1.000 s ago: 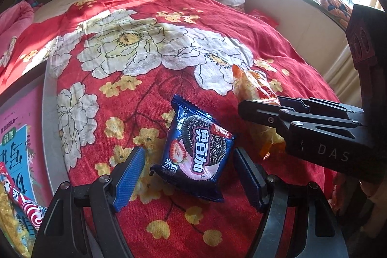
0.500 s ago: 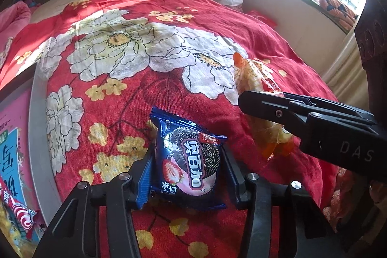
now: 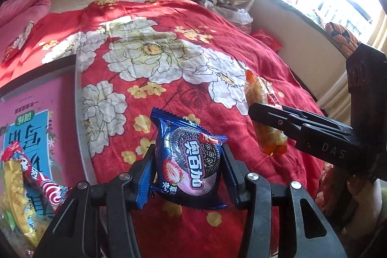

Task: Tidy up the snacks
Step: 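Lift and carry the bread bag toward the tray with right tool while left tool carries the Oreo pack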

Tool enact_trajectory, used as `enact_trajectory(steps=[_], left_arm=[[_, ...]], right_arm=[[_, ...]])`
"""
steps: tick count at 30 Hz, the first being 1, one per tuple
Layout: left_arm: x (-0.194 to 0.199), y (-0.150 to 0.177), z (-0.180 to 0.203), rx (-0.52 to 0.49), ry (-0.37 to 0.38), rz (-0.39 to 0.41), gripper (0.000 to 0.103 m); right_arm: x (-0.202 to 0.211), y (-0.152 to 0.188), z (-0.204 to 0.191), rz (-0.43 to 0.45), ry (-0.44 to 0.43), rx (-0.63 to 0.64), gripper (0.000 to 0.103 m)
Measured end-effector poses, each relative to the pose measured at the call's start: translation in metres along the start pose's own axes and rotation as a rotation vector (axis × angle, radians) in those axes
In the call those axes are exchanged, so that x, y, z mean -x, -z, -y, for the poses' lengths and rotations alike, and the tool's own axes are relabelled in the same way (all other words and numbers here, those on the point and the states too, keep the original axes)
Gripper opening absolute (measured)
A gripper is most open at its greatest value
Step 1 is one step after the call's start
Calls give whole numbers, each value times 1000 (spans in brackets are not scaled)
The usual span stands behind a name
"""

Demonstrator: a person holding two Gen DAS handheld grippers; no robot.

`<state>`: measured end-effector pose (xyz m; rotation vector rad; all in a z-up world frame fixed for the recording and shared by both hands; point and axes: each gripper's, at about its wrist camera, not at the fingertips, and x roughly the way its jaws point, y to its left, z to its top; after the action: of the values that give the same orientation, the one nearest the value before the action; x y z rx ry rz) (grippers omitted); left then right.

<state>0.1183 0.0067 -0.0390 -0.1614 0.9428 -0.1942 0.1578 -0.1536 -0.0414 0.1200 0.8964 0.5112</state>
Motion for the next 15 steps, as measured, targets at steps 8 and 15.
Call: enact_trajectory(steps=[8,15], left_arm=[[32,1,-11,23,-44,46,52],[53,5,-17,39,-59,69,52]], right_arm=[[7,2,-13,18,-98,12,39],[14,6,-26,32,-148,34,39]])
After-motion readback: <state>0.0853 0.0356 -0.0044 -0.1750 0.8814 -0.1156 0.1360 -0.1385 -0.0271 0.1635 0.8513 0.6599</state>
